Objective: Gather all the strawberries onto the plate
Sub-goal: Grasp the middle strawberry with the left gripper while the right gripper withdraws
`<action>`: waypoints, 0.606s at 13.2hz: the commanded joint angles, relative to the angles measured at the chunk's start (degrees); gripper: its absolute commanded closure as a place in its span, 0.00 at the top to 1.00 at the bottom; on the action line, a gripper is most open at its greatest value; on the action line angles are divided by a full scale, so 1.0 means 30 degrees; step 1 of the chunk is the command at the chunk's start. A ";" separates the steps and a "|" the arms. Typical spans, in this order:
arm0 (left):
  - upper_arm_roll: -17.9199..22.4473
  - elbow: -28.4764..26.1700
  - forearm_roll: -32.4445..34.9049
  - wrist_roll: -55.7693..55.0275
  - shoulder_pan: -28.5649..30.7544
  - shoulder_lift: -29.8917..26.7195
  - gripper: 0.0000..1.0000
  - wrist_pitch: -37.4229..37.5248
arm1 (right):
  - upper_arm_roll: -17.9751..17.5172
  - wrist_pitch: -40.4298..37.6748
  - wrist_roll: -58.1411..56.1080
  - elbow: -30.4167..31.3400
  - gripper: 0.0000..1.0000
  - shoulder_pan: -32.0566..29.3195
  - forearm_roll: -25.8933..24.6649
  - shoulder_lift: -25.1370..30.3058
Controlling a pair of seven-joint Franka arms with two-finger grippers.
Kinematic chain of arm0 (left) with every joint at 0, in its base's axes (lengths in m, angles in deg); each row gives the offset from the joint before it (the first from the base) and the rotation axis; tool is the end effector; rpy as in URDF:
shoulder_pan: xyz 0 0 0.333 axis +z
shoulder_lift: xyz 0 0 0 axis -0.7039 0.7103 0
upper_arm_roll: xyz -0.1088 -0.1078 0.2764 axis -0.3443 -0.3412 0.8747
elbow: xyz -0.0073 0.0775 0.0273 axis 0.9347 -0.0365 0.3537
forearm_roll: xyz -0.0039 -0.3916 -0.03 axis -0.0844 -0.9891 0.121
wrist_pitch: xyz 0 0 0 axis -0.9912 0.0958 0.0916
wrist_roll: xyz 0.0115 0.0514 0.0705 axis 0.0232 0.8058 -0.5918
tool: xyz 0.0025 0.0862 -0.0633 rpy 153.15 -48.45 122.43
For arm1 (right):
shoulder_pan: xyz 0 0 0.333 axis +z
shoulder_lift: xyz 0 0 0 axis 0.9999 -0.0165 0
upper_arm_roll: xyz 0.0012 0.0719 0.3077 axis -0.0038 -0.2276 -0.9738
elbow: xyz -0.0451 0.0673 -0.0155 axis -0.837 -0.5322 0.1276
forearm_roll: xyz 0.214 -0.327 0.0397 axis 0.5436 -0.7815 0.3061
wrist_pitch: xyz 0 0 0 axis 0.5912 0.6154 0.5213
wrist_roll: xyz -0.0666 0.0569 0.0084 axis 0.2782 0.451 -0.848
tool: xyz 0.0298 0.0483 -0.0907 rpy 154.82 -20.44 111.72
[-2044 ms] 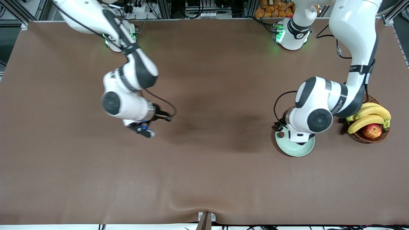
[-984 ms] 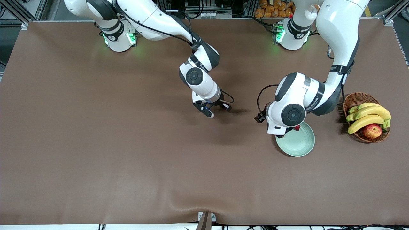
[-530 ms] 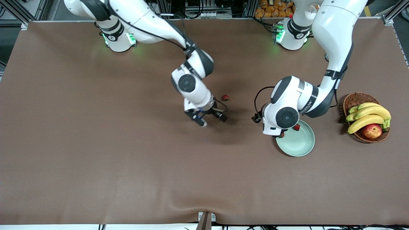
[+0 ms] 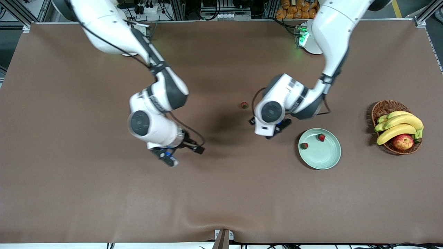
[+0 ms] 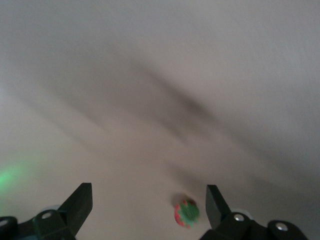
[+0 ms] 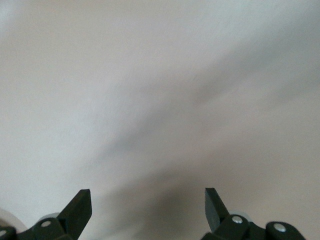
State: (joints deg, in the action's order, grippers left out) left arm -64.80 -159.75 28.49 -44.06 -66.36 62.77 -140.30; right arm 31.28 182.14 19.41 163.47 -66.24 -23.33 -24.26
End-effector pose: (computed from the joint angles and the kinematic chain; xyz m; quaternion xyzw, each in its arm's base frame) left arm 0.4990 -0.3884 0.2398 -0.9433 -0.2778 0.1526 0.0983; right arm 0.6528 0.3218 0.3256 -0.9462 0.2870 0.0801 0.1260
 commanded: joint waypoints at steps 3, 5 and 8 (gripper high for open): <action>0.0122 -0.2069 0.1652 -0.0328 -0.1668 -0.0359 0.95 -0.3396 | -0.0376 -0.3848 -0.4702 0.0270 1.00 -0.3762 -0.1372 0.2420; 0.0093 -0.2742 0.2356 -0.0328 -0.2021 -0.0300 0.86 -0.4773 | -0.0376 -0.5139 -0.5933 0.0299 1.00 -0.4847 -0.1929 0.3240; 0.0121 -0.3913 0.2388 -0.0357 -0.2490 -0.0329 0.79 -0.6327 | -0.0376 -0.6136 -0.8913 0.0562 1.00 -0.6079 -0.3011 0.4587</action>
State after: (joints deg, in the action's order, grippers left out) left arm -64.75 -168.39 34.33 -44.70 -72.90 62.86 -155.97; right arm 31.28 165.31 -2.28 163.16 -82.30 -29.88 -14.10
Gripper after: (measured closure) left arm 0.198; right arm 0.000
